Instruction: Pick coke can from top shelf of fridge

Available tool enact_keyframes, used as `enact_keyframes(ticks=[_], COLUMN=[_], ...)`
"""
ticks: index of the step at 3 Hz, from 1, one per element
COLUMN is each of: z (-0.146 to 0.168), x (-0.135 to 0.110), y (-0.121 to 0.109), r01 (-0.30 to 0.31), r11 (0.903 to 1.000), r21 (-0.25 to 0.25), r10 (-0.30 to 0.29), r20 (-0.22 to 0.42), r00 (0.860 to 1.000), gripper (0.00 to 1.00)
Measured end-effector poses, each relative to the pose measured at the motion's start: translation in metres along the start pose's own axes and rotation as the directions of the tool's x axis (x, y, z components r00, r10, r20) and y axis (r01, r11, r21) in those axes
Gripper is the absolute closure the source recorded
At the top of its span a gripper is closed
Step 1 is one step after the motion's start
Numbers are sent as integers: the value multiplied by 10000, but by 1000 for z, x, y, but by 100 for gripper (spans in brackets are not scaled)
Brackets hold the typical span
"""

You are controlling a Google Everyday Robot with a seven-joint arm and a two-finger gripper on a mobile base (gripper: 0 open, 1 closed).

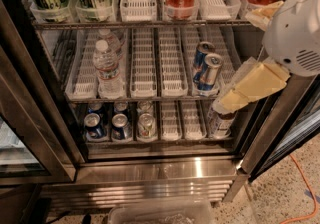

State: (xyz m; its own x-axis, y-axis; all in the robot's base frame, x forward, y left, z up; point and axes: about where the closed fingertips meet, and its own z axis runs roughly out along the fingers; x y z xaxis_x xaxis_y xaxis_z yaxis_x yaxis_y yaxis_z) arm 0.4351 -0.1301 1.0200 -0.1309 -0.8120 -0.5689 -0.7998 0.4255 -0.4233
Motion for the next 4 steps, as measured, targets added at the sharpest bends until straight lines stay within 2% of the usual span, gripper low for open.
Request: enact_keyframes(ticks=[1, 2, 3, 4], z=[-3, 9, 22, 33], x=[-10, -34, -70, -98], y=[4, 15, 13, 9], r01=[-73, -615, -1319, -1934], r11=[9997, 9970, 9883, 9777], r21=[243, 461, 771, 821], r10=[65, 547, 1083, 1552], r20=[353, 1365, 2555, 3384], r00=[9994, 9891, 9607, 9281], gripper=[0, 0, 0, 0])
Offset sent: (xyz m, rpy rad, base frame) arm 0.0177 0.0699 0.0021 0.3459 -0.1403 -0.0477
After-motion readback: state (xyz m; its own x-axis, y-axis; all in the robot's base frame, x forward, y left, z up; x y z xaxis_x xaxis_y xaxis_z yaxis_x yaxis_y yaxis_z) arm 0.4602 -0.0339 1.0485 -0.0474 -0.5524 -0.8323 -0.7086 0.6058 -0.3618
